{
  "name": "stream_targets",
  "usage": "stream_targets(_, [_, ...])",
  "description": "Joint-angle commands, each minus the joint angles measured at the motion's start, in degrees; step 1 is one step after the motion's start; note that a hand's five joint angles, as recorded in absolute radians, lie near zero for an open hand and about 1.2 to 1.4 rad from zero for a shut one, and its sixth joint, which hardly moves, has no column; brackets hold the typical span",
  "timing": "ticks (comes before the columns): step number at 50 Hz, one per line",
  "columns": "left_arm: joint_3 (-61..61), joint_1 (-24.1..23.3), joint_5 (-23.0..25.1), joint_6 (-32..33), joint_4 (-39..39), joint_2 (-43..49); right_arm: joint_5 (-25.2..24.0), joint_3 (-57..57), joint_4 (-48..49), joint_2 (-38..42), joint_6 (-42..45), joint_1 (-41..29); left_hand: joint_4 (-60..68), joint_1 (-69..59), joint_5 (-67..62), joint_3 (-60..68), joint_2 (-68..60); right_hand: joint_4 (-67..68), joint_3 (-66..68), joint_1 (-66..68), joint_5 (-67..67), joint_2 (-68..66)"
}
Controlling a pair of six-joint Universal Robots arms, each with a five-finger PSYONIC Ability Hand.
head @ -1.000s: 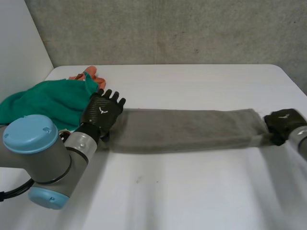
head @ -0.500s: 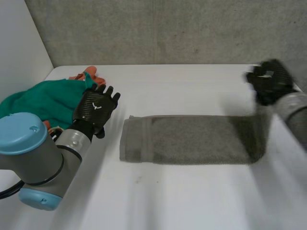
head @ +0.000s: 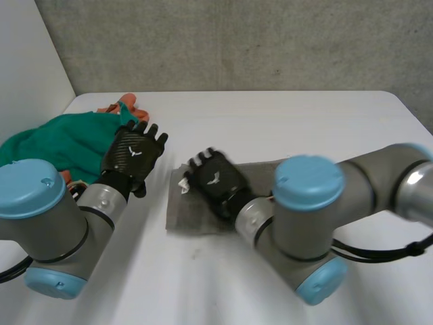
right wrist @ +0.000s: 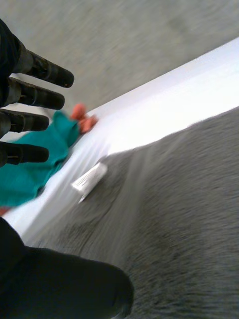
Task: Fold the laundry.
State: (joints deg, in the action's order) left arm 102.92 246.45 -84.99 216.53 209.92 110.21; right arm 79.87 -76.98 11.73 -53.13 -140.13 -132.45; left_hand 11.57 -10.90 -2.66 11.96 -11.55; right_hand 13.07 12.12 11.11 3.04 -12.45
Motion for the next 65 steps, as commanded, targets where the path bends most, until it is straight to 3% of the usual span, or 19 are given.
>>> stream_targets(1, [-1.4, -2.0, 0.0, -0.9, 0.1, 0.0, 0.4, -10.7, -3.0, -13.6, -15.1, 14.6, -1.6, 0.9, 2.7, -2.0, 1.5, -3.1, -2.1, -1.1, -3.0, 2.5])
stream_targets(9, [-2.6, -4.1, -0.1, -4.0, 0.1, 0.1, -6.8, -20.9, -3.3, -13.8, -16.5, 23.6, -1.6, 0.9, 2.7, -2.0, 1.5, -3.1, -2.1, -1.1, -3.0, 2.5])
stream_targets(12, [-2.7, -4.6, -0.1, -4.0, 0.1, 0.1, -6.9, -21.8, -3.5, -10.4, -15.1, 25.0, -1.6, 0.9, 2.7, -2.0, 1.5, 1.0, 2.0, 3.0, 1.1, -1.6])
stream_targets(16, [-2.8, -5.3, -0.1, -4.0, 0.0, 0.4, -5.8, -21.5, -3.2, -7.5, -8.9, 26.0, -1.6, 0.9, 2.7, -2.0, 1.5, 61.8, 62.8, 63.8, 61.8, -62.4])
stream_targets(19, [-2.5, -5.3, -0.2, -4.0, -0.3, 0.2, -4.0, -21.3, -2.2, -8.5, -5.5, 26.2, -1.6, 0.9, 2.7, -2.0, 1.5, 66.9, 67.9, 68.9, 67.0, -67.5])
stream_targets(23, [-2.2, -5.1, -0.2, -4.0, -0.9, -0.5, -0.2, -19.4, 0.1, -11.5, -3.1, 25.0, -1.6, 0.9, 2.7, -2.0, 1.5, 66.9, 67.9, 68.9, 67.0, -67.5])
stream_targets(28, [-1.9, -4.2, -0.2, -4.1, -2.8, -3.1, 1.7, -13.0, 1.2, -14.5, -3.7, 16.5, -1.6, 0.9, 2.7, -2.0, 1.5, 66.9, 67.9, 68.9, 67.0, -67.5])
stream_targets(35, [-1.8, -1.8, -0.3, -5.3, -4.2, -4.5, 0.9, -3.1, -1.1, -6.5, 0.7, 1.5, -1.6, 0.9, 2.7, -2.0, 1.5, 66.9, 67.9, 68.9, 67.0, -67.5])
stream_targets(40, [-1.9, -0.1, -0.4, -7.3, -4.5, -4.8, -1.6, -0.6, -2.3, -1.3, 5.7, -3.3, -1.6, 0.9, 2.7, -2.0, 1.5, 66.9, 67.9, 68.9, 67.0, -67.5])
stream_targets(42, [-2.0, 0.1, -0.4, -7.8, -4.5, -4.8, -2.9, -0.5, -2.3, -0.5, 5.9, -3.4, -1.6, 0.9, 2.7, -2.0, 1.5, 60.5, 61.4, 62.5, 60.5, -61.1])
stream_targets(43, [-2.0, 0.2, -0.4, -8.1, -4.5, -4.7, -3.6, -0.5, -2.2, -0.7, 5.0, -3.3, -1.6, 0.9, 2.7, -2.0, 1.5, 36.4, 37.4, 38.4, 36.5, -37.1])
stream_targets(46, [-2.7, -0.1, -0.3, -9.2, -4.4, -4.7, -3.8, -0.6, -2.2, -1.3, 1.1, -3.3, -1.6, 0.9, 2.7, -2.0, 1.5, -2.0, -1.1, -0.1, -2.0, 1.4])
stream_targets(52, [-5.4, -1.8, -0.1, -12.8, -4.5, -4.3, -3.5, -1.9, -2.4, -6.7, -20.9, 4.7, -1.0, 0.4, 2.1, -1.4, 1.0, -3.1, -2.1, -1.1, -3.0, 2.5])
stream_targets(56, [-8.6, -6.0, 0.2, -16.4, -4.5, -3.3, -3.7, -4.1, -4.0, -11.5, -33.5, 10.4, 0.0, -0.7, 1.1, -0.4, 0.0, -3.1, -2.1, -1.1, -3.0, 2.5])
stream_targets(59, [-11.7, -9.3, 0.4, -19.4, -5.4, -0.2, -3.8, -5.2, -4.7, -12.2, -37.7, 12.6, 0.0, -0.7, 1.1, -0.4, 0.0, -3.1, -2.1, -1.1, -3.0, 2.5])
stream_targets(65, [-18.7, -13.7, 0.4, -23.1, -11.3, 6.9, -3.4, -4.5, -8.6, -10.4, -36.8, 14.7, 0.7, -1.3, 0.4, 0.3, -0.7, -3.1, -2.1, -1.1, -3.0, 2.5])
